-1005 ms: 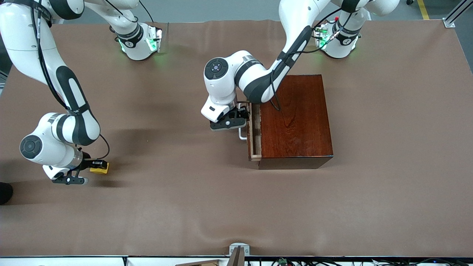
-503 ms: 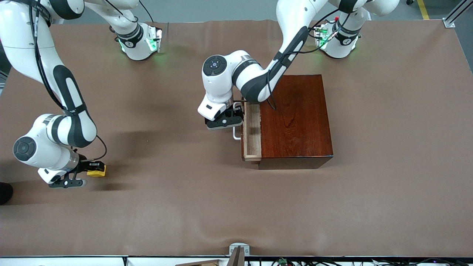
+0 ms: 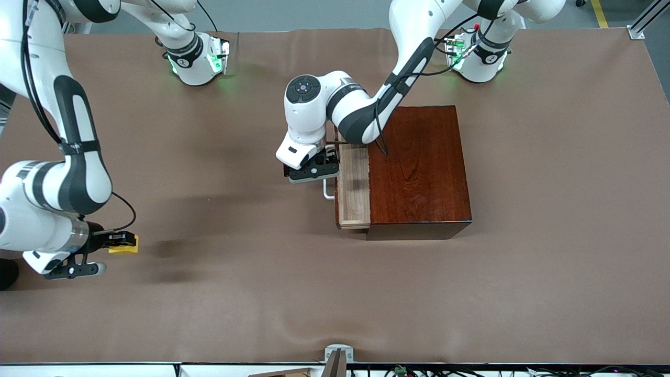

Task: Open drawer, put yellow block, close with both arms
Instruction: 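Pull the drawer open with the left gripper while the right gripper lifts the cube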

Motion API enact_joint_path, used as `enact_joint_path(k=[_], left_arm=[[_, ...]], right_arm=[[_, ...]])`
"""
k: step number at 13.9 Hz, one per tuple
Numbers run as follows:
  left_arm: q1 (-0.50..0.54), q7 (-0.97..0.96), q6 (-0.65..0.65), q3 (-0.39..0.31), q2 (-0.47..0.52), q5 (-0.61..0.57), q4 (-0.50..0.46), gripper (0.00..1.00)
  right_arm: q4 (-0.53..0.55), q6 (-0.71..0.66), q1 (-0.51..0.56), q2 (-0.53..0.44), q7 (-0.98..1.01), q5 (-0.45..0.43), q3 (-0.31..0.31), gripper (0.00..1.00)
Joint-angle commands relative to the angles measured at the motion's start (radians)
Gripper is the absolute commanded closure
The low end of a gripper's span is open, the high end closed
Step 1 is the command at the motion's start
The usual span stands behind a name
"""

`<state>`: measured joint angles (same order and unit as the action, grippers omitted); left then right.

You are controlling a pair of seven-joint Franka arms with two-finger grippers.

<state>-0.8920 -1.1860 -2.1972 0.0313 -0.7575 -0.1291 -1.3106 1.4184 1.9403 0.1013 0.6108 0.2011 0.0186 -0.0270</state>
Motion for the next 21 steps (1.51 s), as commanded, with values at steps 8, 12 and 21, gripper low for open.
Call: enact_joint_path(k=[8,12,21], left_arm=[[-0.021,-0.067,-0.157,-0.004,-0.045,-0.011,0.048,0.0],[-0.019,-0.063,-0.118,-0.004,-0.036,-0.009,0.048,0.0],[-0.013,-0.054,-0.072,-0.002,-0.02,-0.009,0.048,0.0]], right_arm=[[-0.081,-0.029,-0.018,-0.003,0.073,0.014,-0.143,1.0],[-0.082,-0.018,-0.025,-0.005,0.265,0.012,-0.145,1.0],[-0.082,0.054,-0.018,0.0,0.599,0.009,-0.143,1.0]])
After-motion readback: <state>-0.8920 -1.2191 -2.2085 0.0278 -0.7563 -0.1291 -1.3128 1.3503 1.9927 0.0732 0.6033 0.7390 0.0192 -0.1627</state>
